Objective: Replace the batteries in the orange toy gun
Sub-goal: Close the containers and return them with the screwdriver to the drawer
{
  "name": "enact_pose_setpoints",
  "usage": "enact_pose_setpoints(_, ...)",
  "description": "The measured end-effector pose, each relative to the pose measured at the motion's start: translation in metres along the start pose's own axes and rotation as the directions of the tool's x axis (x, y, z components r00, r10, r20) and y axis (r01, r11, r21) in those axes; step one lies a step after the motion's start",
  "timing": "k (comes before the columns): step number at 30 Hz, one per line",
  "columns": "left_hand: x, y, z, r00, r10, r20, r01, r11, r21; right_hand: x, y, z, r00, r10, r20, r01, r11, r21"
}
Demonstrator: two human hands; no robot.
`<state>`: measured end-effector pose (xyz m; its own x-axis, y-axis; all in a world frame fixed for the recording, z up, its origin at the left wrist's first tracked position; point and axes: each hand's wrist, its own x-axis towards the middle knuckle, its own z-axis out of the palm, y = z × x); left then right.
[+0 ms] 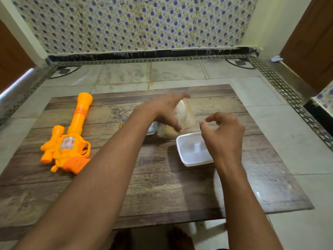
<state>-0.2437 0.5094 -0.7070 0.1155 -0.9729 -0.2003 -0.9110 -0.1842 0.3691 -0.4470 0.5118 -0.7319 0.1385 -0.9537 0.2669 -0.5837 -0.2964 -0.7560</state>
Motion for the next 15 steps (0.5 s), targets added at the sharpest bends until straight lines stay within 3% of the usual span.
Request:
enact_pose_setpoints(2, -0.012, 0.005, -0.008, 0.976, -0.025, -0.214, -0.032, 0.965, -0.260, 0.001, -0.003, -0.003, 0.998, -0.032, -0.045, 0.035, 0.997, 0.073)
enact_pose_setpoints(5, -0.046, 0.026, -0.017, 0.926, -0.096, -0.366, -0.188, 0.723, -0.665, 0.000, -0.015, -0.010, 0.994, -0.062, -0.095, 0.082, 0.972, 0.222)
enact_pose_setpoints(8, -0.080, 0.049, -0.005, 0.936, -0.065, -0.345, -0.269, 0.500, -0.823, 0.000, -0.021, -0.016, 0.998, -0.058, 0.007, 0.050, 0.913, 0.406)
enact_pose_setpoints(10, -0.094, 0.055, 0.008, 0.937, -0.096, -0.336, -0.288, 0.335, -0.897, -0.002, -0.020, -0.021, 0.983, -0.146, 0.113, 0.080, 0.889, 0.451)
enact_pose_setpoints(12, -0.103, 0.054, 0.020, 0.955, -0.084, -0.285, -0.274, 0.121, -0.954, -0.006, -0.016, -0.026, 0.943, -0.298, 0.148, 0.226, 0.900, 0.373)
enact_pose_setpoints(15, -0.117, 0.056, 0.030, 0.985, -0.020, -0.169, -0.170, -0.152, -0.974, -0.013, -0.011, -0.032, 0.884, -0.467, 0.042, 0.435, 0.850, 0.296)
